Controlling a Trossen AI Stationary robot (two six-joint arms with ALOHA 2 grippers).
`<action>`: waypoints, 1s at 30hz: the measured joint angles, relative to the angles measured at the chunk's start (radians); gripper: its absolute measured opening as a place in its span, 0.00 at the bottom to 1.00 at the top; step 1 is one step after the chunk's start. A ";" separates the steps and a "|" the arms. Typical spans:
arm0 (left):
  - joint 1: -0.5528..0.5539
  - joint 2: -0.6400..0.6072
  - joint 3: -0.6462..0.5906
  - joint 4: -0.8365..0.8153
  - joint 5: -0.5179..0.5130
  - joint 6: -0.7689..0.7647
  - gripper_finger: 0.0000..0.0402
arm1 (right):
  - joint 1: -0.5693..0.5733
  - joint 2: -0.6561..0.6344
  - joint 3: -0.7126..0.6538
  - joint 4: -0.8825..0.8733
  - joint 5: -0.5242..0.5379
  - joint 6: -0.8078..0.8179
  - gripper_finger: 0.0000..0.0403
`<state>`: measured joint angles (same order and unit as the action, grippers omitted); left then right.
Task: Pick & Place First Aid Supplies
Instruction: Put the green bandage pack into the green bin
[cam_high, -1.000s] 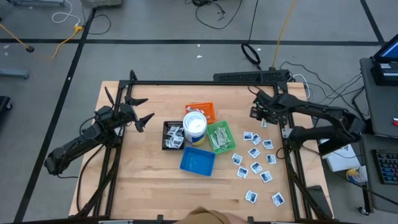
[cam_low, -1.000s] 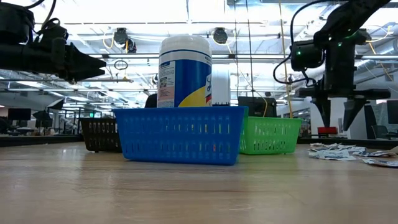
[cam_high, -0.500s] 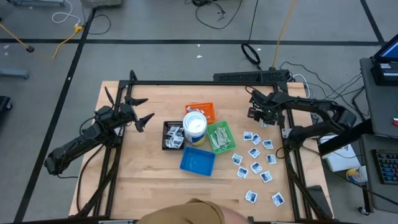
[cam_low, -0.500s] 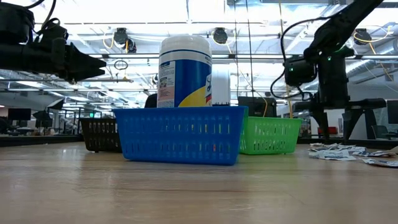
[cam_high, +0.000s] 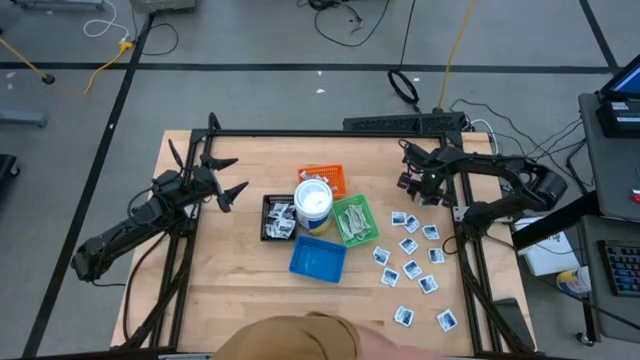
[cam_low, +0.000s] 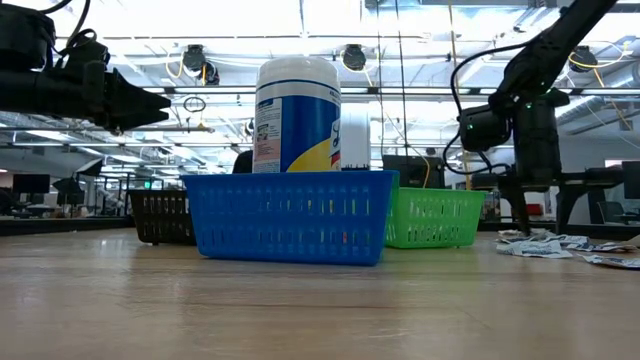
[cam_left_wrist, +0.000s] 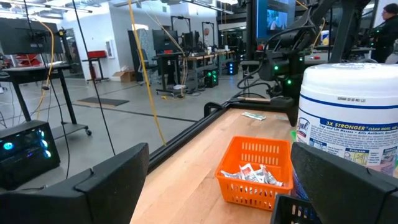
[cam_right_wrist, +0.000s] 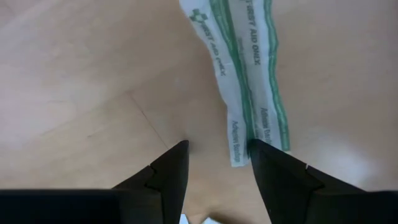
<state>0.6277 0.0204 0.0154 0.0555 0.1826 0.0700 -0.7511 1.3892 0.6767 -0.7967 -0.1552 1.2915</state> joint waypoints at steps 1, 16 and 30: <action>0.000 0.000 0.000 0.000 0.000 0.000 0.99 | -0.001 0.000 -0.005 0.000 -0.007 0.005 0.40; 0.000 0.000 0.000 0.000 0.000 0.000 0.99 | -0.028 0.001 -0.017 -0.007 0.013 -0.034 0.02; 0.000 0.000 0.000 0.000 0.000 0.000 0.99 | -0.025 -0.066 0.083 -0.136 0.039 -0.148 0.00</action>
<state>0.6277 0.0204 0.0154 0.0553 0.1825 0.0700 -0.7764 1.3229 0.7594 -0.9323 -0.1158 1.1438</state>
